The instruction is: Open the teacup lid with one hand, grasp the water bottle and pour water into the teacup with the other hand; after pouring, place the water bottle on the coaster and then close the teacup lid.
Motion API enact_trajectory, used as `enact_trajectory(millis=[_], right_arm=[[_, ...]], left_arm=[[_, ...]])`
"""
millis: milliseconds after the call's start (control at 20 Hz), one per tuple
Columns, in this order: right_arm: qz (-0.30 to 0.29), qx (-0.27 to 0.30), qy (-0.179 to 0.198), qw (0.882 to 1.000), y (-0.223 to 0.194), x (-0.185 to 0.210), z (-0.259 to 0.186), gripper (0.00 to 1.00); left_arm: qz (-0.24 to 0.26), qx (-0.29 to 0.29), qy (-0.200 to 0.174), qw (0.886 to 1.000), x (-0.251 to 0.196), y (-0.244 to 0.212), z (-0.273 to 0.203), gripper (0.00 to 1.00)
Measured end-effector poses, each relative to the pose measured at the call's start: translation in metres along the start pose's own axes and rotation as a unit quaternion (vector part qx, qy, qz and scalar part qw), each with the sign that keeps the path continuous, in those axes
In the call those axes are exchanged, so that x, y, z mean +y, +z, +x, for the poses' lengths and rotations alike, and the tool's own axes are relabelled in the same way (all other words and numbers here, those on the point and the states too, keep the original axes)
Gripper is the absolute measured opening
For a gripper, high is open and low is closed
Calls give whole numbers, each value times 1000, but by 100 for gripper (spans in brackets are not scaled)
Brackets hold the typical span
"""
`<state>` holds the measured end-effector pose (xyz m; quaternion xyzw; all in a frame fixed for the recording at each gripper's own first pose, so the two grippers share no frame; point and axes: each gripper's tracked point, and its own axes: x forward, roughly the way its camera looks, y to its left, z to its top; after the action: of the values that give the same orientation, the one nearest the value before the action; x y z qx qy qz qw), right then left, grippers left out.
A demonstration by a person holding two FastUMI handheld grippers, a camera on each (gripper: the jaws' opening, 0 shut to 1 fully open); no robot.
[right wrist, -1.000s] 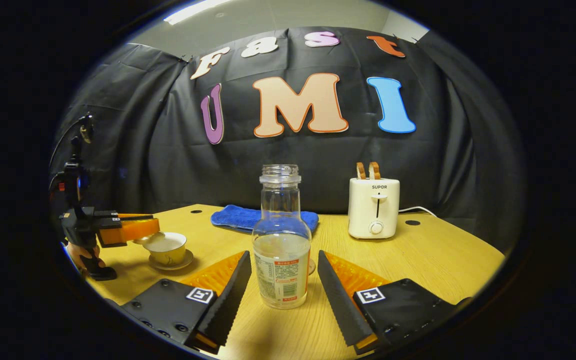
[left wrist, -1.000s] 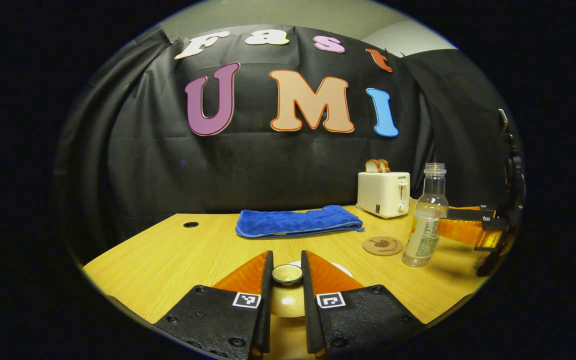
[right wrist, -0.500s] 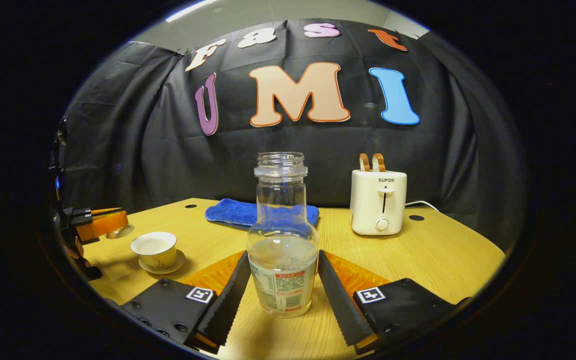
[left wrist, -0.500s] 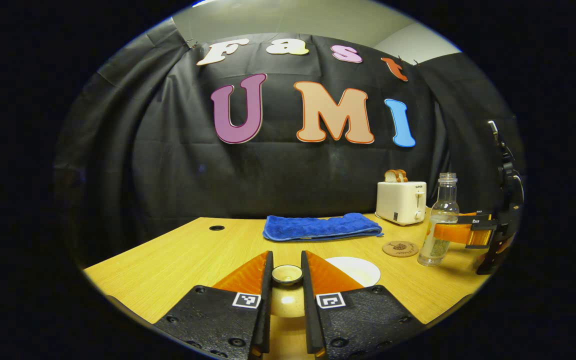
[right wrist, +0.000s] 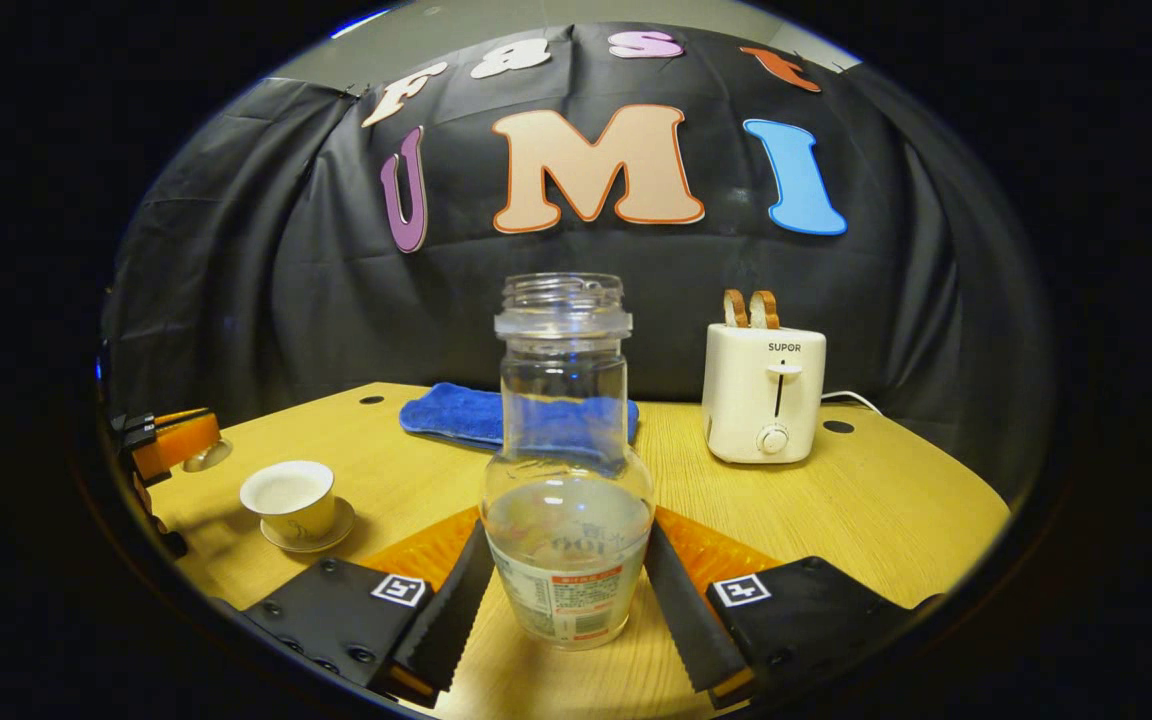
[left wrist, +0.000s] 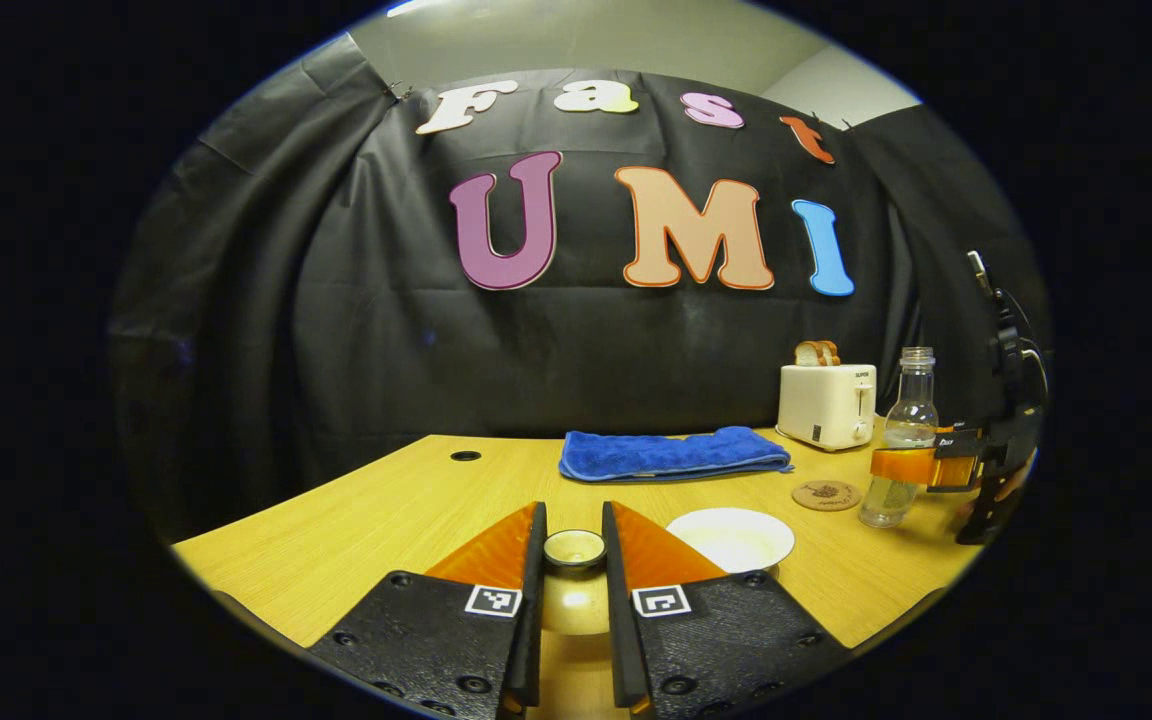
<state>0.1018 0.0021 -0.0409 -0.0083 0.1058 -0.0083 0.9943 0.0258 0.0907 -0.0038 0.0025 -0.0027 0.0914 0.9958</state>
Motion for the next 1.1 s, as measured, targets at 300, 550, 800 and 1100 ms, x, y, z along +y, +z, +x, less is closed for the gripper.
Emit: enact_trajectory(millis=[300,550,800,1100], right_arm=[[-5,9,-20,1000,-2,-5,1,82],[-34,10,-29,999,-1,-1,-4,78],[-126,16,-49,991,12,-10,-13,78],[-263,9,-61,963,40,-1,-14,78]], left_arm=[[0,1,4,1000,6,0,-1,26],[-1,0,4,1000,6,2,-2,26],[0,1,4,1000,6,0,-1,26],[-1,0,5,1000,6,0,-1,26]])
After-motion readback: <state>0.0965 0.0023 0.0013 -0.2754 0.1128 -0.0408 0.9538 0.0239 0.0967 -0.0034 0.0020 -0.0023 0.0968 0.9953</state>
